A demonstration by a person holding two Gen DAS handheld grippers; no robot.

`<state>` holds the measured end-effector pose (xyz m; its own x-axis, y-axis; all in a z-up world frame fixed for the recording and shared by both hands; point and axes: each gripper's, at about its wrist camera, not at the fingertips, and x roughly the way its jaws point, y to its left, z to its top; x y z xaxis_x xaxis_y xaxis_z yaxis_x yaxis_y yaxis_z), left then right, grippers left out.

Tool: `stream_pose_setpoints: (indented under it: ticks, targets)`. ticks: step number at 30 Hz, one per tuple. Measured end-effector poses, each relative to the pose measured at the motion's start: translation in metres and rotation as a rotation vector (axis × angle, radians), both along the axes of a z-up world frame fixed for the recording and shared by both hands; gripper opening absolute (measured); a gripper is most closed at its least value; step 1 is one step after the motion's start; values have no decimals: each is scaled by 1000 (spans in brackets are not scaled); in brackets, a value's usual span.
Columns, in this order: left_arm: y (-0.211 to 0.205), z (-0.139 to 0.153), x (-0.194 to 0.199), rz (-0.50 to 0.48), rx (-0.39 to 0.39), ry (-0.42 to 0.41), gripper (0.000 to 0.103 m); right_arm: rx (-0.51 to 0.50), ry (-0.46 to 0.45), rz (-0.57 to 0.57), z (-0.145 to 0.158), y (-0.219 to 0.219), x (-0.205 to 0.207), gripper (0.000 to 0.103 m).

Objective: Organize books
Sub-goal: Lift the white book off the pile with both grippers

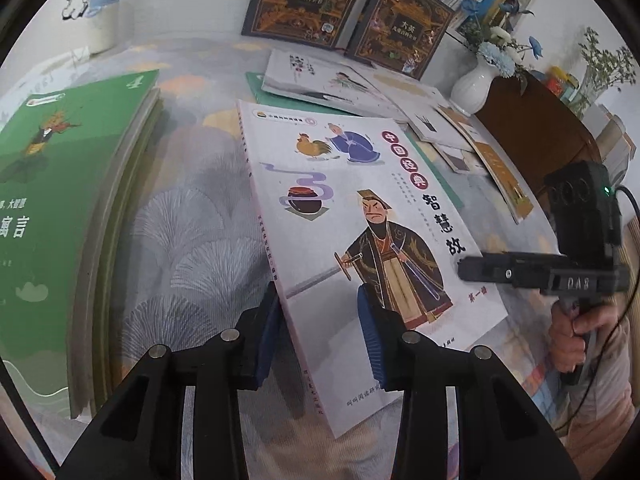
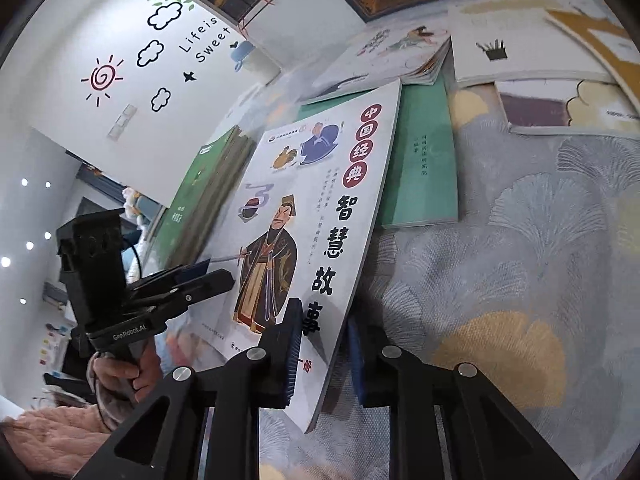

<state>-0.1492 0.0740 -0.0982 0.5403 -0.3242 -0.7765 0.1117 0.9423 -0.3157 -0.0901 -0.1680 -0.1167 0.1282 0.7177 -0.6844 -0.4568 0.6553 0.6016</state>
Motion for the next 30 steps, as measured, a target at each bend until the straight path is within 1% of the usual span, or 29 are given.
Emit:
stream_pose_setpoints:
  ticks: [2,4,8,11,13,14,16,17,18,20,22,24,26,28,30]
  targets:
    - [1,0,0,0,6,-15,37,-31,-37,-10,3,6,-4,18]
    - [1,0,0,2,3,-29,37,-47,-55,-24,4,8,-6,18]
    - [2,-1,0,5,-4,-41,37,-18,-46,-58,0,2,-9,18]
    - [4,-1,0,6,-14,-39,37,-24,-70,-80,2,3,-16,18]
    - [4,0,1,6,-19,-25,37,-44,-96,-115,5,6,-23,19]
    - [4,1,2,3,-15,-15,36,-78,-124,-139,10,9,-29,20]
    - [7,4,2,7,-19,2,35,-187,-228,-136,25,27,-47,19]
    - [9,5,3,11,-20,12,35,-191,-264,-119,33,32,-55,17]
    - [12,7,4,11,-21,23,35,-163,-263,-103,41,34,-59,16]
    - [15,10,4,1,-39,30,35,-114,-231,-84,50,34,-59,16]
    - [18,15,3,-4,-57,34,35,-129,-249,-71,58,36,-59,16]
    - [17,24,0,0,-42,8,35,-118,-248,-65,65,39,-59,16]
    - [20,38,-4,9,-37,-37,35,-115,-261,-59,73,43,-62,15]
    - [24,52,-7,8,-34,-78,35,-129,-300,-53,82,50,-67,15]
    - [32,64,-8,20,-46,-112,35,-153,-365,-46,95,62,-75,15]
